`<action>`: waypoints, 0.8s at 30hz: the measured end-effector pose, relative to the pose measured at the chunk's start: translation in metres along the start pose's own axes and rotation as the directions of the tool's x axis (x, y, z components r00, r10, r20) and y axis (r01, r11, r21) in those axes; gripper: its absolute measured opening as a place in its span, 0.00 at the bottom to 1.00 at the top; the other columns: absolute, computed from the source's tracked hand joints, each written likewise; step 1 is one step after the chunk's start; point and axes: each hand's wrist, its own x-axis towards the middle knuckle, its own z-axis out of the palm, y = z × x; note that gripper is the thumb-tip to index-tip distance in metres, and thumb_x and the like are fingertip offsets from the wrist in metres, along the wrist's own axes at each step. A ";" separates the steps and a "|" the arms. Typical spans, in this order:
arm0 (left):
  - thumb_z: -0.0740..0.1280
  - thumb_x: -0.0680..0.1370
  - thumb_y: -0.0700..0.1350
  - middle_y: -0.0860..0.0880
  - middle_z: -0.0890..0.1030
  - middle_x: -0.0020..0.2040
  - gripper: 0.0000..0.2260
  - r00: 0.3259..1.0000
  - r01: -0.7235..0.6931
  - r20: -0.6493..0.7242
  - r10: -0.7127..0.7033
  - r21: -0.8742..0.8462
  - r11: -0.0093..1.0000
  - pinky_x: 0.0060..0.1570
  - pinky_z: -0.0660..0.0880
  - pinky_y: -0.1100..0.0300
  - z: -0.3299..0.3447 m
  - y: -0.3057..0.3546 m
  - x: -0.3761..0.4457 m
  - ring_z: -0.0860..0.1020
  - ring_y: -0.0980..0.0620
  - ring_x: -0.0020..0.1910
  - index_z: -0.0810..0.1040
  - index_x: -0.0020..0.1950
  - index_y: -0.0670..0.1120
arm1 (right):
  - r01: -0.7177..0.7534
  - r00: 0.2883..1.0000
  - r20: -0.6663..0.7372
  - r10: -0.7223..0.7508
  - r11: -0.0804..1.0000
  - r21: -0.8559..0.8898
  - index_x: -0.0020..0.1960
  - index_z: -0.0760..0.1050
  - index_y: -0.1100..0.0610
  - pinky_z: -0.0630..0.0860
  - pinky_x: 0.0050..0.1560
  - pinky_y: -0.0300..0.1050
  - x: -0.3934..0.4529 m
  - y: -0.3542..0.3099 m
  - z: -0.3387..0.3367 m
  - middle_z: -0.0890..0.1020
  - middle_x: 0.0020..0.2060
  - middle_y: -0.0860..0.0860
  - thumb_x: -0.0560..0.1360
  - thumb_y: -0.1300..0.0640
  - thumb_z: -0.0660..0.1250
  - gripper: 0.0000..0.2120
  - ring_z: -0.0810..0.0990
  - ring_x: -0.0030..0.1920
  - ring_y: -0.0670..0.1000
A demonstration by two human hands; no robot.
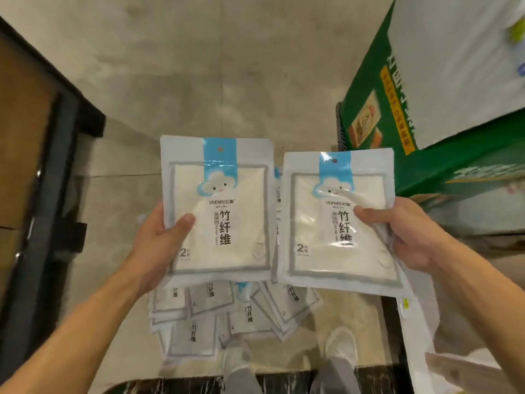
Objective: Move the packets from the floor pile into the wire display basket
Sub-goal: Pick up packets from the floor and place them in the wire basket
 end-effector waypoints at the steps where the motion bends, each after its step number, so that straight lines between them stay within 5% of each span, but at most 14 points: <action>1: 0.66 0.82 0.38 0.52 0.87 0.52 0.12 1.000 0.007 -0.012 -0.008 -0.022 1.000 0.46 0.84 0.54 -0.016 0.020 -0.016 0.86 0.51 0.50 0.77 0.60 0.54 | 0.012 1.000 0.024 -0.012 1.000 -0.005 0.61 0.80 0.62 0.85 0.38 0.49 -0.020 -0.019 0.016 0.87 0.52 0.59 0.77 0.70 0.68 0.14 0.88 0.49 0.58; 6: 0.65 0.83 0.38 0.49 0.87 0.55 0.12 0.993 -0.044 -0.113 0.032 -0.105 0.993 0.41 0.84 0.57 -0.103 0.110 -0.103 0.86 0.50 0.50 0.77 0.63 0.52 | 0.075 0.988 0.133 -0.076 0.997 0.006 0.61 0.78 0.62 0.85 0.39 0.51 -0.126 -0.101 0.102 0.87 0.52 0.60 0.78 0.71 0.66 0.13 0.88 0.49 0.59; 15: 0.66 0.82 0.40 0.46 0.85 0.58 0.13 0.959 -0.128 -0.271 0.085 -0.144 0.981 0.55 0.80 0.42 -0.240 0.230 -0.289 0.84 0.41 0.57 0.76 0.66 0.51 | 0.243 0.944 0.257 -0.206 0.963 -0.120 0.60 0.80 0.62 0.79 0.62 0.60 -0.303 -0.188 0.215 0.87 0.53 0.60 0.75 0.69 0.71 0.14 0.86 0.56 0.61; 21: 0.65 0.82 0.39 0.47 0.86 0.53 0.11 0.897 -0.204 -0.418 0.148 -0.093 0.975 0.36 0.83 0.62 -0.275 0.274 -0.396 0.86 0.54 0.44 0.76 0.65 0.47 | 0.346 0.893 0.357 -0.273 0.925 -0.156 0.56 0.82 0.65 0.76 0.65 0.61 -0.384 -0.215 0.251 0.85 0.56 0.65 0.73 0.70 0.73 0.12 0.84 0.55 0.65; 24: 0.66 0.82 0.40 0.46 0.87 0.50 0.09 0.869 -0.224 -0.475 0.141 -0.123 0.967 0.36 0.83 0.59 -0.279 0.279 -0.441 0.87 0.51 0.44 0.77 0.61 0.49 | 0.351 0.874 0.406 -0.266 0.924 -0.150 0.57 0.81 0.67 0.79 0.59 0.59 -0.414 -0.221 0.259 0.85 0.53 0.65 0.73 0.72 0.72 0.13 0.84 0.50 0.63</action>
